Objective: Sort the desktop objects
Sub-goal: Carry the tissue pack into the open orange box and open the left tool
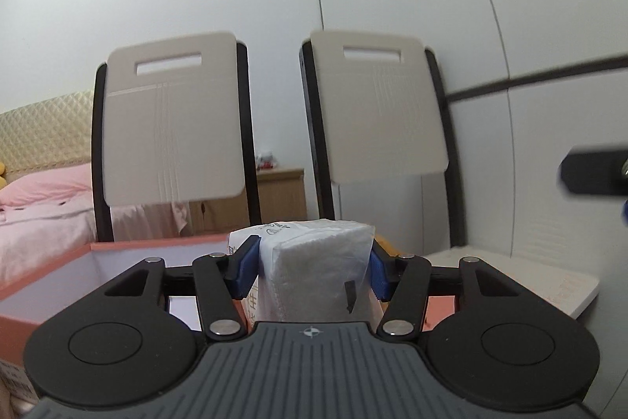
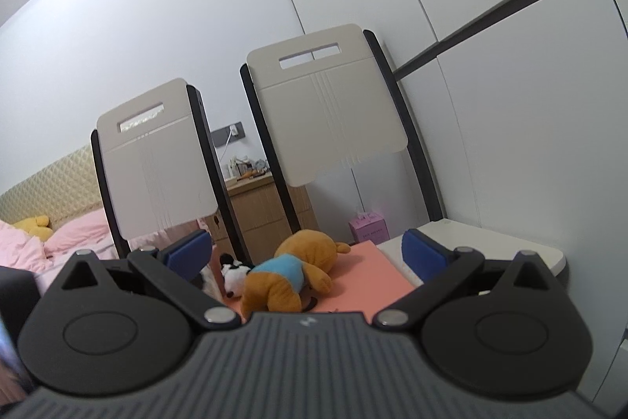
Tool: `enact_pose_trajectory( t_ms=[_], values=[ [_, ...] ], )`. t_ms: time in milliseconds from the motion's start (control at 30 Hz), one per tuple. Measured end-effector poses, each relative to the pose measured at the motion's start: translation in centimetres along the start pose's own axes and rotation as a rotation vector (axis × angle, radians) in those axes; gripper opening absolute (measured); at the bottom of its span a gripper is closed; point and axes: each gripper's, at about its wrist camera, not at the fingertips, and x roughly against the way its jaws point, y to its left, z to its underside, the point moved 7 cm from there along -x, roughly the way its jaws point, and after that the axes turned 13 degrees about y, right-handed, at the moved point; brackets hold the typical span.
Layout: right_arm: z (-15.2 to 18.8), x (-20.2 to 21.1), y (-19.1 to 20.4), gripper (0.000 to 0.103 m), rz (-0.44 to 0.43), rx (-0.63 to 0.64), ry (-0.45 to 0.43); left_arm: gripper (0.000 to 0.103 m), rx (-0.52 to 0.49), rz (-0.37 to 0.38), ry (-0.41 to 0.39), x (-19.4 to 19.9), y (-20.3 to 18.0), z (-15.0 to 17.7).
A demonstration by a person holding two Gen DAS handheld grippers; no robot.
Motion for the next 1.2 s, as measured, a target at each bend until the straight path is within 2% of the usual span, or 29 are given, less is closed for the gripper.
enact_pose_trajectory(
  t_ms=[100, 267, 400, 567, 700, 800, 933, 1000, 1167, 1200],
  values=[
    [0.1, -0.5, 1.3, 0.103, -0.013, 0.002, 0.0, 0.06, 0.017, 0.013, -0.046, 1.7, 1.9, -1.3],
    [0.6, -2.2, 4.3, 0.103, -0.046, 0.045, 0.025, 0.06, -0.005, -0.046, -0.085, 2.2, 6.5, -2.2],
    [1.0, -4.3, 6.9, 0.103, -0.073, 0.073, 0.065, 0.06, 0.028, -0.125, -0.07, 0.5, 11.7, -1.6],
    [1.8, -7.3, 10.2, 0.103, -0.115, 0.112, 0.123, 0.06, -0.016, -0.265, -0.07, -2.0, 17.3, 0.4],
    [2.5, -9.7, 12.6, 0.103, -0.125, 0.143, 0.154, 0.06, 0.034, -0.327, -0.008, -4.4, 21.6, 2.5],
    [2.9, -11.6, 13.9, 0.103, -0.119, 0.146, 0.161, 0.06, 0.069, -0.327, 0.049, -6.3, 23.5, 4.1],
    [3.5, -14.1, 15.2, 0.103, -0.112, 0.139, 0.176, 0.06, 0.079, -0.297, 0.104, -8.2, 23.4, 5.8],
    [3.9, -15.4, 15.9, 0.103, -0.111, 0.137, 0.196, 0.06, 0.132, -0.266, 0.121, -7.9, 24.0, 6.3],
    [4.7, -17.0, 17.2, 0.103, -0.115, 0.155, 0.219, 0.065, 0.137, -0.285, 0.102, -7.3, 24.8, 6.7],
    [4.8, -17.0, 17.3, 0.103, -0.117, 0.158, 0.22, 0.07, 0.133, -0.286, 0.089, -7.0, 24.9, 6.6]
  ],
)
